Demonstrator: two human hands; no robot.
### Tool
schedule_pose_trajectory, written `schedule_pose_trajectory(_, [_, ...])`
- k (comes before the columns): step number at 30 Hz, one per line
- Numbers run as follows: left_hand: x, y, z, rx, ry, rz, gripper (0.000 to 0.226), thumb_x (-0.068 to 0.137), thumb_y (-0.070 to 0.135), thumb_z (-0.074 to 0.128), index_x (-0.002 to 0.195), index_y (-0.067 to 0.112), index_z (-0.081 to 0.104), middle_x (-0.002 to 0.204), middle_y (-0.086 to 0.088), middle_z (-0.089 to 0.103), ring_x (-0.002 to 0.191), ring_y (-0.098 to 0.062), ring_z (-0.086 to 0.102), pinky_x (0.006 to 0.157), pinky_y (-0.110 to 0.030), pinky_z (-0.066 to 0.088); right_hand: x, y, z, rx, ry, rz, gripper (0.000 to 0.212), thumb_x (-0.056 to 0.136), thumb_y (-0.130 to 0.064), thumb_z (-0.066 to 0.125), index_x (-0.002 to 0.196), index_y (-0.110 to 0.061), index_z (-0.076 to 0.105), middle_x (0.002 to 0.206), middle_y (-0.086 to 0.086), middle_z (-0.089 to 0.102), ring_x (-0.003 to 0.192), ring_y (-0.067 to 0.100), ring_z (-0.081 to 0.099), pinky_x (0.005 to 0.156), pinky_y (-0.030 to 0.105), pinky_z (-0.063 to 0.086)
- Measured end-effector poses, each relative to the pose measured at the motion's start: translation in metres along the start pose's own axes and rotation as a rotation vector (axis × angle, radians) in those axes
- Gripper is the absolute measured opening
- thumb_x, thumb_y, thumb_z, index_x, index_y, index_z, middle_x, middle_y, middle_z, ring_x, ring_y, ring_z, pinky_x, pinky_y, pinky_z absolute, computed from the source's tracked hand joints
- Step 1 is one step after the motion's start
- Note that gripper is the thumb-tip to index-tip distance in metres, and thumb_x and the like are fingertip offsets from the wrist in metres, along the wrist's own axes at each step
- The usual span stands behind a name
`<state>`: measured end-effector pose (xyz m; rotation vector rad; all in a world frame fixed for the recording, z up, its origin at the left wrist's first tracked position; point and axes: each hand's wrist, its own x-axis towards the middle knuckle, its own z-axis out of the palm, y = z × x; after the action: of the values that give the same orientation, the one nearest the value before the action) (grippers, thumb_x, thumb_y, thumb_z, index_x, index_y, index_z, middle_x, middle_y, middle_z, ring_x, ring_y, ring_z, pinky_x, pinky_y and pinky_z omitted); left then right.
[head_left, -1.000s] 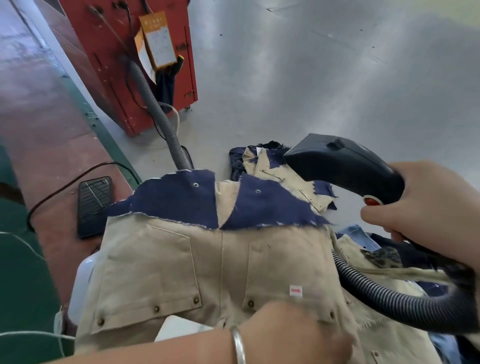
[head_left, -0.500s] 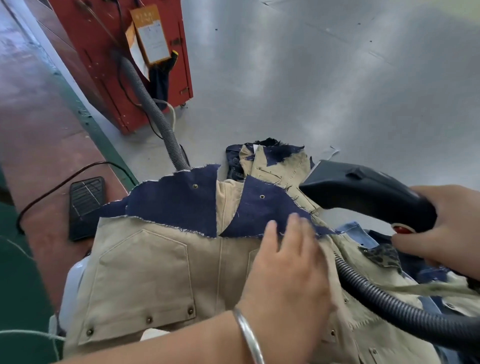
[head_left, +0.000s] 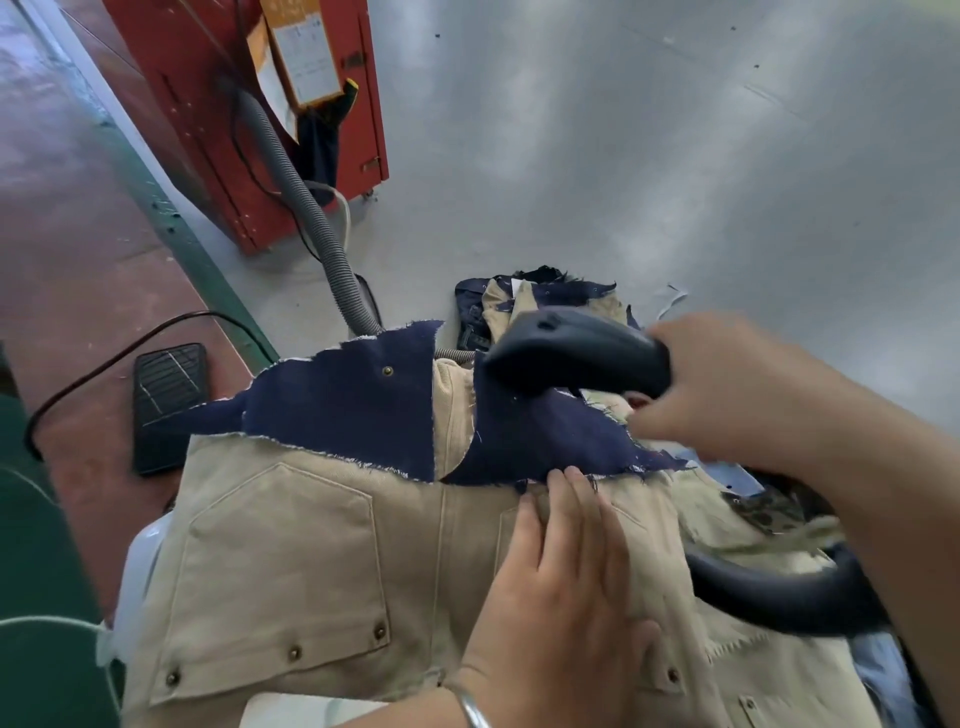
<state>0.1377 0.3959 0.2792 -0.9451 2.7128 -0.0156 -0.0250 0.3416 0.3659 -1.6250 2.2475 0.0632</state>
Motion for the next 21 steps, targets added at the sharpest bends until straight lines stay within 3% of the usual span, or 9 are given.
schedule_pose_trajectory(4, [-0.002, 0.0, -0.001, 0.016, 0.009, 0.0, 0.074, 0.072, 0.063, 0.042, 0.113, 0.008, 0.069, 0.117, -0.017, 0.065, 0.108, -0.029, 0.063, 0.085, -0.038, 0.054, 0.042, -0.012, -0.013, 0.055, 0.026, -0.002, 0.012, 0.077, -0.015, 0.068, 0.08, -0.018, 0.056, 0.035, -0.001, 0.054, 0.029, 0.013, 0.055, 0.038, 0.019, 0.039])
schedule_pose_trajectory(10, [-0.002, -0.004, 0.003, -0.001, 0.107, -0.005, 0.078, 0.067, 0.071, 0.052, 0.111, 0.009, 0.07, 0.118, -0.015, 0.065, 0.11, -0.027, 0.062, 0.086, -0.036, 0.054, 0.013, 0.021, -0.053, 0.156, 0.085, -0.033, 0.015, 0.06, -0.021, 0.071, 0.071, -0.018, 0.062, 0.043, 0.007, 0.062, 0.033, 0.021, 0.06, 0.033, 0.031, 0.047])
schedule_pose_trajectory(15, [0.0, -0.003, 0.006, 0.017, 0.172, -0.009, 0.08, 0.065, 0.072, 0.057, 0.11, 0.008, 0.071, 0.118, -0.016, 0.065, 0.108, -0.027, 0.063, 0.085, -0.036, 0.055, -0.026, 0.029, -0.041, -0.063, -0.097, 0.01, 0.038, 0.052, -0.031, 0.071, 0.08, -0.053, 0.057, 0.045, -0.011, 0.061, 0.032, 0.008, 0.055, 0.045, 0.035, 0.054])
schedule_pose_trajectory(18, [0.001, -0.004, 0.005, 0.001, 0.186, 0.002, 0.078, 0.065, 0.069, 0.054, 0.11, 0.008, 0.071, 0.116, -0.015, 0.066, 0.107, -0.027, 0.064, 0.084, -0.036, 0.055, -0.02, 0.023, -0.026, -0.188, -0.129, -0.017, 0.02, 0.055, -0.036, 0.07, 0.072, -0.034, 0.059, 0.06, -0.029, 0.061, 0.043, 0.007, 0.057, 0.05, 0.033, 0.051])
schedule_pose_trajectory(21, [0.001, -0.007, 0.005, -0.027, 0.19, 0.001, 0.079, 0.061, 0.07, 0.056, 0.108, 0.009, 0.072, 0.115, -0.015, 0.067, 0.106, -0.025, 0.064, 0.084, -0.034, 0.055, -0.008, 0.013, -0.024, -0.123, -0.161, -0.025, 0.014, 0.066, -0.022, 0.072, 0.07, -0.026, 0.058, 0.054, -0.015, 0.064, 0.035, 0.01, 0.058, 0.043, 0.03, 0.051])
